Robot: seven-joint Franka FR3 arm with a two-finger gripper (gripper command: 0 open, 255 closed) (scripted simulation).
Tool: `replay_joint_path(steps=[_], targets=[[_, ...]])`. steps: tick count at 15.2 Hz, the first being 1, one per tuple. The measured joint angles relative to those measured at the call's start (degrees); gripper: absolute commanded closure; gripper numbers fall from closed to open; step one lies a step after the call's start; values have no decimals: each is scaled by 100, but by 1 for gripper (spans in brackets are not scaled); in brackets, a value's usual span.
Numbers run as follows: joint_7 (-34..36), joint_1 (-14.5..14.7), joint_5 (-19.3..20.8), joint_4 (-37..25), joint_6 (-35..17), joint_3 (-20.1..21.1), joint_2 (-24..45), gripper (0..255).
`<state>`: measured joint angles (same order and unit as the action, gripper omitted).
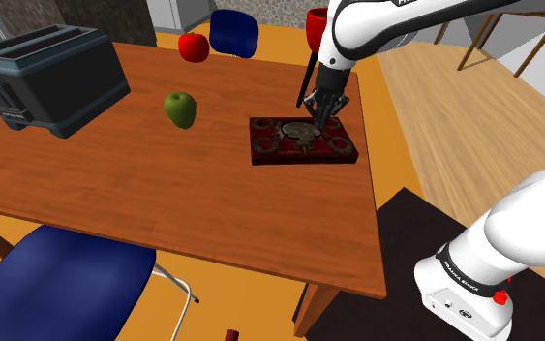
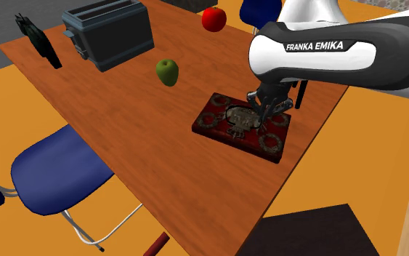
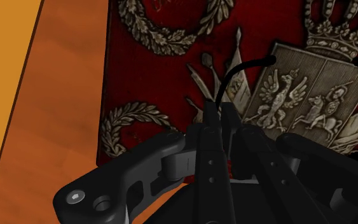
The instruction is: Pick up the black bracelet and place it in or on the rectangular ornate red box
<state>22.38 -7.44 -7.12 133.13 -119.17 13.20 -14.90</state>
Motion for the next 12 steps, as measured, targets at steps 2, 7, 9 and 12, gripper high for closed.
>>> replay_joint_path(steps=[2, 7, 9, 12], targets=[[0, 0, 0, 4, -11, 0, 2, 255], [1, 2, 0, 3, -13, 2, 11, 0], [1, 1, 1, 5, -12, 2, 13, 0], [-2, -2, 2, -65, 89, -8, -20, 0]])
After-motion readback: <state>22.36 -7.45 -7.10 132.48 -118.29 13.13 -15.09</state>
